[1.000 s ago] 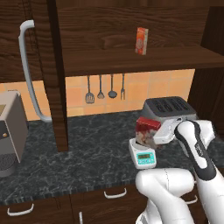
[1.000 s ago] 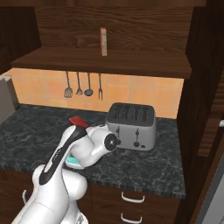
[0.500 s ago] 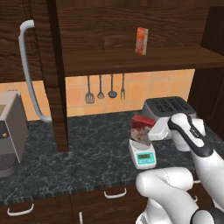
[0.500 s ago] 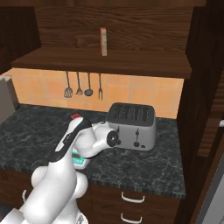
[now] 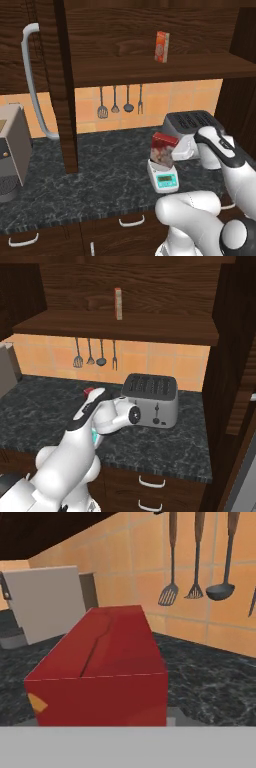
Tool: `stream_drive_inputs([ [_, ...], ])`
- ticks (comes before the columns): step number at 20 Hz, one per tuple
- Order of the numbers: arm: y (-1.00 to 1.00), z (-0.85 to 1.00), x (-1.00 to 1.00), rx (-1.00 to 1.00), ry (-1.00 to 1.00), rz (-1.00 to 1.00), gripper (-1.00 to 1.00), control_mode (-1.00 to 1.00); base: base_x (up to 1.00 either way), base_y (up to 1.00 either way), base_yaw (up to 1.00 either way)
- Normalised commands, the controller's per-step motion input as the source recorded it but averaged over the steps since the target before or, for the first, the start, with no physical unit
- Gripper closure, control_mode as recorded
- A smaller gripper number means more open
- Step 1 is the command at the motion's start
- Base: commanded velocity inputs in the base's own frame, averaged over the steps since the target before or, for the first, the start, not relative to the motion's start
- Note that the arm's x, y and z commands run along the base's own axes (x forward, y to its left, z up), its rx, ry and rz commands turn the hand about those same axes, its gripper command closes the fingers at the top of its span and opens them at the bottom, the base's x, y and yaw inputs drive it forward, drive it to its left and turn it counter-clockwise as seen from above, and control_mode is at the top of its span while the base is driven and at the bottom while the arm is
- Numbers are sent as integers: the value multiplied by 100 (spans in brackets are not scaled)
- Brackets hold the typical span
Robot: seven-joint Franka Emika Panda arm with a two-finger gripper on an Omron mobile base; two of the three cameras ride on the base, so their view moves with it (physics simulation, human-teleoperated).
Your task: Pick the cereal and place it on the digital scale for weighing, and close the cabinet.
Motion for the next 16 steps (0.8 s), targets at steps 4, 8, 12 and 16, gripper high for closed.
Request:
stream_drive_inputs([
  [4,12,-34,-10,0,1,2,-100,-100,0,0,0],
  [8,2,-3,-12,0,0,1,-100,-100,0,0,0],
  [12,0,0,-11,0,0,0,-100,-100,0,0,0],
  [16,0,0,-22,0,-4,0,-100,-100,0,0,0],
])
